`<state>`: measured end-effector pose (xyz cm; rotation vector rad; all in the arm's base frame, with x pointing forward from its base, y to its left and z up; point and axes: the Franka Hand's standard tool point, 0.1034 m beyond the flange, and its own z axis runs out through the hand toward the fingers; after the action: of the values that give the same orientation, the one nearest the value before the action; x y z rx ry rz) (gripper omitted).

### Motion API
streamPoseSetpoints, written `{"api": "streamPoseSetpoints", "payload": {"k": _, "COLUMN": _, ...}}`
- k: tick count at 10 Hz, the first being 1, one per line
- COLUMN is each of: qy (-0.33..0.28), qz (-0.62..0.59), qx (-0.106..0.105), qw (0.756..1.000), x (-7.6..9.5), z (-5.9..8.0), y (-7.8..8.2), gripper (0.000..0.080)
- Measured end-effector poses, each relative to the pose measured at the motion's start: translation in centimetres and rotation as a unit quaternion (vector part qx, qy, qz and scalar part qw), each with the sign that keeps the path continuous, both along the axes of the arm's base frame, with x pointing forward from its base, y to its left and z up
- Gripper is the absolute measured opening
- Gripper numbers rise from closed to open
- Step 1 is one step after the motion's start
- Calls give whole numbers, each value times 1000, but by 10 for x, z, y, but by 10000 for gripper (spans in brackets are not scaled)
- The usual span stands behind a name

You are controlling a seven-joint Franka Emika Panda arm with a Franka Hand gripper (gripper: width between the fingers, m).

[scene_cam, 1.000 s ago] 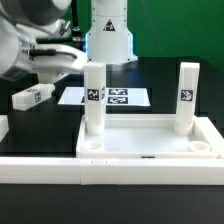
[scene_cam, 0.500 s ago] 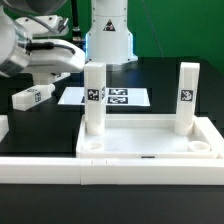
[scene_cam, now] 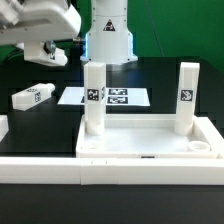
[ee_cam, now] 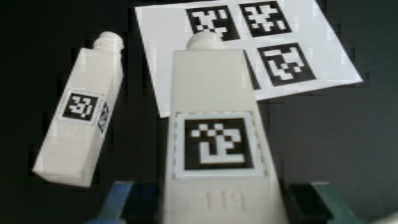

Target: Assemble desk

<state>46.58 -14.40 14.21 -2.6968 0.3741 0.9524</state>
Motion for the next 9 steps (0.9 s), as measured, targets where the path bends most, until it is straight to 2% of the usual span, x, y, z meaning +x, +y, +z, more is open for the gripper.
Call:
{"api": "streamPoseSetpoints", "payload": {"k": 1, "qy": -42, "qz": -10, "qx": -21, "qw": 999, "x": 1, "z": 11, "y": 11, "gripper": 288}}
{"api": "streamPoseSetpoints", "payload": {"k": 2, "qy": -71, "qz": -6, "qx": -24, "qw": 997, "x": -3, "z": 12, "y": 15, "gripper": 288}}
{"api": "streamPoseSetpoints", "payload": {"k": 3, "qy": -103, "qz": -9, "qx": -40, "qw": 994, "x": 3, "z": 7, "y": 10, "gripper": 288}}
{"api": "streamPoseSetpoints", "payload": {"k": 6, "qy": -199, "qz": -15, "qx": -78, "qw": 977, "x": 13, "z": 7, "y": 6, "gripper": 288}}
{"api": "streamPoseSetpoints", "payload": {"k": 7, "qy": -230, "qz": -2, "qx": -85, "qw": 970, "x": 25, "z": 11, "y": 3, "gripper": 288}}
{"api": "streamPoseSetpoints", "payload": {"k": 9, "qy": -296, "qz": 25, "qx": -102, "qw": 949, "x": 70, "z": 32, "y": 11, "gripper": 288}}
